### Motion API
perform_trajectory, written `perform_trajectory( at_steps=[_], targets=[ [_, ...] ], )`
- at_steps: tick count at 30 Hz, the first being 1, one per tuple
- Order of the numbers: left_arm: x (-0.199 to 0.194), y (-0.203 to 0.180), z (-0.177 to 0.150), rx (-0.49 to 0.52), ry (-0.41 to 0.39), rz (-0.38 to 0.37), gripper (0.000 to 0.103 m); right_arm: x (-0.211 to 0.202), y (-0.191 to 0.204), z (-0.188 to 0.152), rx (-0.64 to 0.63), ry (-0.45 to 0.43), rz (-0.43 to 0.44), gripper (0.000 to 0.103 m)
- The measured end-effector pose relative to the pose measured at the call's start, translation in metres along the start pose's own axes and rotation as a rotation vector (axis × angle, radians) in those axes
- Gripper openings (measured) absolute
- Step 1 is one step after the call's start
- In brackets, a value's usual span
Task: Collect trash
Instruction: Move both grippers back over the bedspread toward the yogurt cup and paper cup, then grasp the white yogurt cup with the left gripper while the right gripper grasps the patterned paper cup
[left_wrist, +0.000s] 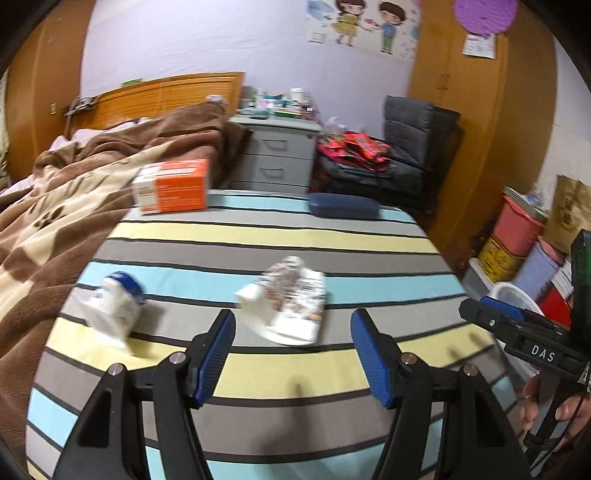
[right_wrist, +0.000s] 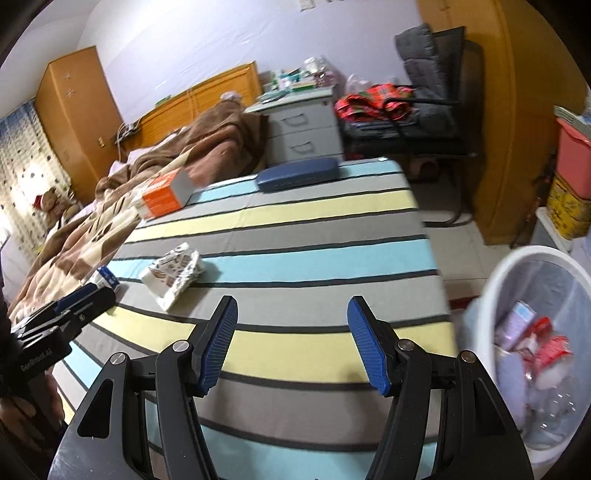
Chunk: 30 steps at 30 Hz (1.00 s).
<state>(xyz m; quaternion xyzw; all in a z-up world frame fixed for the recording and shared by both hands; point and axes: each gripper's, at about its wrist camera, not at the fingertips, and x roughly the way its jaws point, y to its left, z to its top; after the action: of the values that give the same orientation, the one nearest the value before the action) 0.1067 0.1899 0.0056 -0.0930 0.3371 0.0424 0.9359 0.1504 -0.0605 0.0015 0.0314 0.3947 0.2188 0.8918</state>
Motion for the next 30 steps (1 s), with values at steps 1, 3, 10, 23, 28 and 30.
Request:
perform_trajectory(
  at_steps=[1, 3, 10, 23, 28, 30],
  targets=[
    [-0.001, 0.007, 0.0, -0.008, -0.001, 0.01, 0.067, 0.005, 0.006, 0.001, -0.014, 0.01, 0.008, 0.064],
    [-0.002, 0.023, 0.0, -0.022, -0.003, 0.042, 0.067, 0.014, 0.017, 0.005, -0.032, 0.028, 0.023, 0.064],
    [-0.005, 0.068, -0.001, -0.077, -0.012, 0.114, 0.069, 0.045, 0.042, 0.011, -0.016, 0.091, 0.093, 0.064],
    [0.014, 0.134, 0.0, -0.127, 0.023, 0.165, 0.074, 0.086, 0.074, 0.009, -0.04, 0.184, 0.152, 0.063],
    [0.024, 0.138, 0.001, -0.096, 0.033, 0.143, 0.074, 0.091, 0.073, 0.011, -0.015, 0.198, 0.162, 0.063],
    [0.03, 0.138, 0.002, -0.077, 0.052, 0.146, 0.074, 0.092, 0.073, 0.012, -0.009, 0.2, 0.166, 0.063]
  ],
)
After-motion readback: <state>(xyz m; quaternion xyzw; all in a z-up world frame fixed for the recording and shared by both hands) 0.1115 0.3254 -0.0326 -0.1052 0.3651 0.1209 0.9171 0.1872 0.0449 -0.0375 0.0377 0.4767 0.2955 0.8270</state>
